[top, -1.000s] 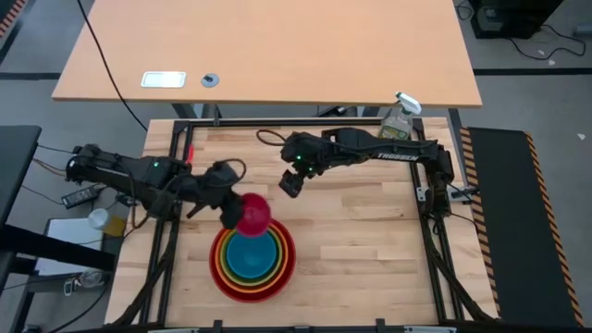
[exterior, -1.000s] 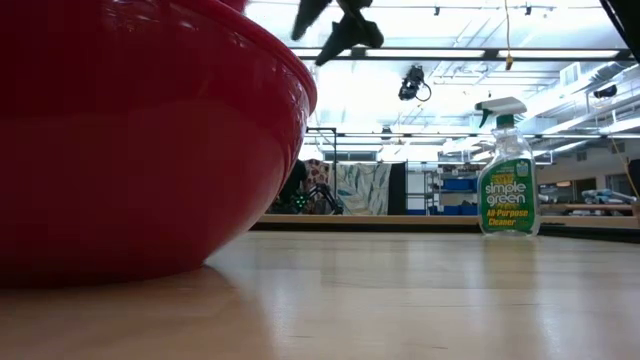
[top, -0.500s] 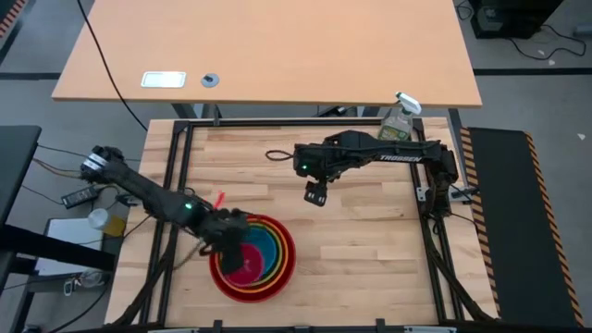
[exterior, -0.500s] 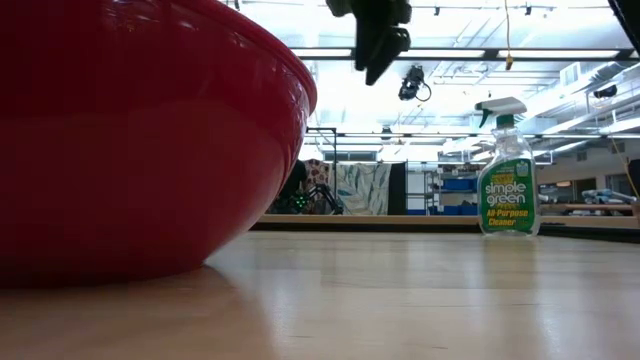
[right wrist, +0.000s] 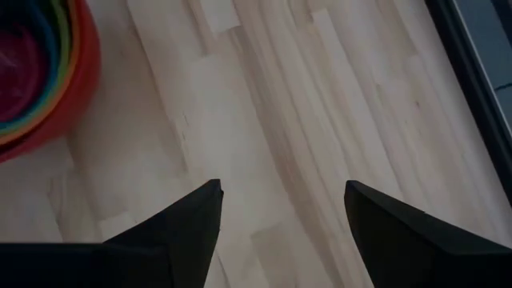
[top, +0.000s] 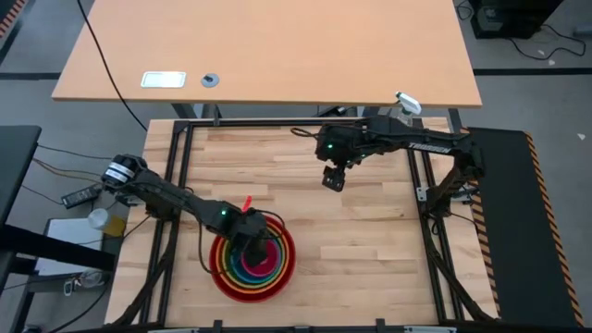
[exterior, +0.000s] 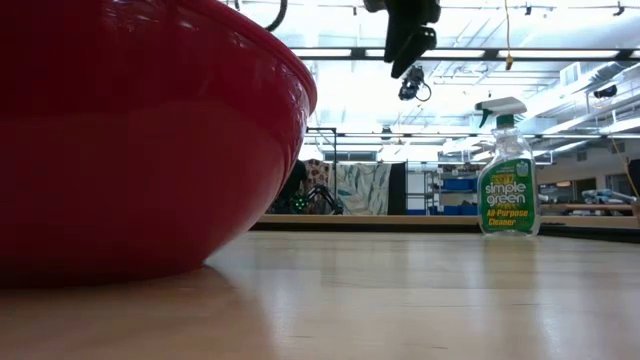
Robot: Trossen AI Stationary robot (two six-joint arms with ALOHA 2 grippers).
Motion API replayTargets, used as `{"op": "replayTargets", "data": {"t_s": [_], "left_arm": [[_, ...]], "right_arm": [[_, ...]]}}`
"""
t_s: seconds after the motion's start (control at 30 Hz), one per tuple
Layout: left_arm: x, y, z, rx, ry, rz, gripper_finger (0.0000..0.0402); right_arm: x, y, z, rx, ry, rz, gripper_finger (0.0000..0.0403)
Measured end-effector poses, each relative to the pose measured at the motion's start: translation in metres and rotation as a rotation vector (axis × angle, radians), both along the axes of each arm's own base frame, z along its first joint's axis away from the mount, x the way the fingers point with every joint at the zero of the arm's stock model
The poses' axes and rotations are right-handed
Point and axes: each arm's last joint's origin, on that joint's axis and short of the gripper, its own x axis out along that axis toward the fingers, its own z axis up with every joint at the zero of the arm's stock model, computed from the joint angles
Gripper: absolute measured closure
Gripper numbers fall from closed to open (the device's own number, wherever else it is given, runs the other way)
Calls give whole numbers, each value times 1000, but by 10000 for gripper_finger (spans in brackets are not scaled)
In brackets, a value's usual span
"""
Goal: Nest bowls inside each other
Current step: Stack the red bowl on top of the blue bowl, then return to Home Position
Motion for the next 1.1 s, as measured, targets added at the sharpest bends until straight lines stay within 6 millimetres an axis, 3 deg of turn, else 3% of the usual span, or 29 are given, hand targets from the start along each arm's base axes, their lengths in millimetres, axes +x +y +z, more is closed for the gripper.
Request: {"op": "replayTargets", "data": {"t_s": [0.23, 0.57, 0.83, 1.0, 1.1], "left_arm": [[2, -1, -5, -2, 12, 34, 372], [1, 2, 1, -11, 5, 50, 237], [-1, 2, 30, 1, -12, 1, 165], [-10, 8, 58, 45, -7, -26, 158], [-18, 10, 73, 130, -98, -24, 164]], "right_arm": [[-17, 2, 7, 9, -51, -33, 133], [-18, 4, 4, 44, -120, -80, 133], [-17, -1, 5, 38, -147, -97, 133], [-21, -7, 8, 33, -157, -118, 133], [-24, -9, 11, 26, -221, -124, 135]]}}
